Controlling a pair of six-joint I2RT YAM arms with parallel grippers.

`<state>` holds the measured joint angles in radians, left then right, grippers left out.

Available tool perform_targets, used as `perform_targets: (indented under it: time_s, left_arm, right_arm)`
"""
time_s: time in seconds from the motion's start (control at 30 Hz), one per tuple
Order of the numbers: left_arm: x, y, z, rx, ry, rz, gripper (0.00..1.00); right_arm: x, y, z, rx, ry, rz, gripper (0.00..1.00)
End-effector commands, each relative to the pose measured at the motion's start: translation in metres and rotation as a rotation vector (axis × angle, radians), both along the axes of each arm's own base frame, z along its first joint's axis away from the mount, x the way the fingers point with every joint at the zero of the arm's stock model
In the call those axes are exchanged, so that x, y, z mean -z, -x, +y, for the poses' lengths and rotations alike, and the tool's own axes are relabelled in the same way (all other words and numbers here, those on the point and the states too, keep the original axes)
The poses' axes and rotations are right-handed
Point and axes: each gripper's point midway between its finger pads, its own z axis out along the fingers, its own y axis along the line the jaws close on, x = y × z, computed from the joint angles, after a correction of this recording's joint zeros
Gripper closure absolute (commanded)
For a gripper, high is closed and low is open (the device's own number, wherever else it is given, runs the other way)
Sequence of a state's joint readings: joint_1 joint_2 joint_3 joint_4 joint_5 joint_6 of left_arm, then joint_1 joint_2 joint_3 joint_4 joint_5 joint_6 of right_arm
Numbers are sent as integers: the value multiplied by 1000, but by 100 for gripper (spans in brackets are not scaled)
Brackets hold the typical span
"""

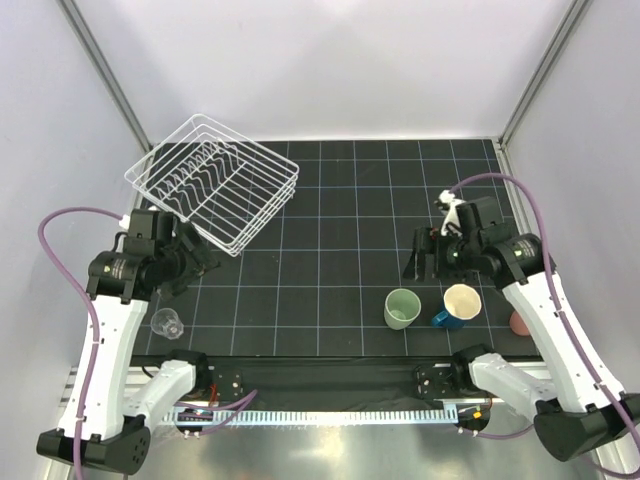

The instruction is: Load the cups into the dish rack

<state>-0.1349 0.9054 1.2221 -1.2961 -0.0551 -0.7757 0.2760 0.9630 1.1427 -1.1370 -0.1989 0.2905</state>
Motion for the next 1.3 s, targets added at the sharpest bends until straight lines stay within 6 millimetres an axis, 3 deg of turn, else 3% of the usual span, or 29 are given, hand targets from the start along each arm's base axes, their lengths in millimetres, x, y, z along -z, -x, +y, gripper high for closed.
perform_targets:
  time_s: [0.0, 0.13, 0.23, 0.33, 0.47, 0.63, 0.87, 1.13, 1.27]
  left_arm:
    - [-13, 2, 0, 33, -2, -50, 14]
    - [-5, 19, 27, -102, -99, -10, 16]
    - [4, 38, 54, -229, -207, 70, 20]
    - [15, 44, 63, -301, -242, 112, 23]
    - [37, 36, 62, -334, -230, 158, 32]
    - [68, 33, 71, -394, -229, 263, 30]
    - [85, 38, 94, -503, -305, 322, 28]
    - [105, 21, 101, -545, -261, 368, 27]
    - [115, 16, 109, -569, -281, 400, 28]
  right_arm:
    - [-6, 7, 18, -78, 4, -12, 11]
    - [-14, 3, 47, -151, -22, -16, 11]
    - [-22, -5, 59, -184, -25, -26, 11]
    - [-39, -13, 64, -205, -35, -72, 11]
    - [-48, -16, 66, -238, -35, -101, 11]
    - [-49, -14, 63, -248, -31, -121, 10]
    - [-44, -9, 61, -247, -31, -110, 10]
    - [-58, -9, 71, -289, -73, -120, 10]
    - [-54, -7, 69, -304, -59, -117, 10]
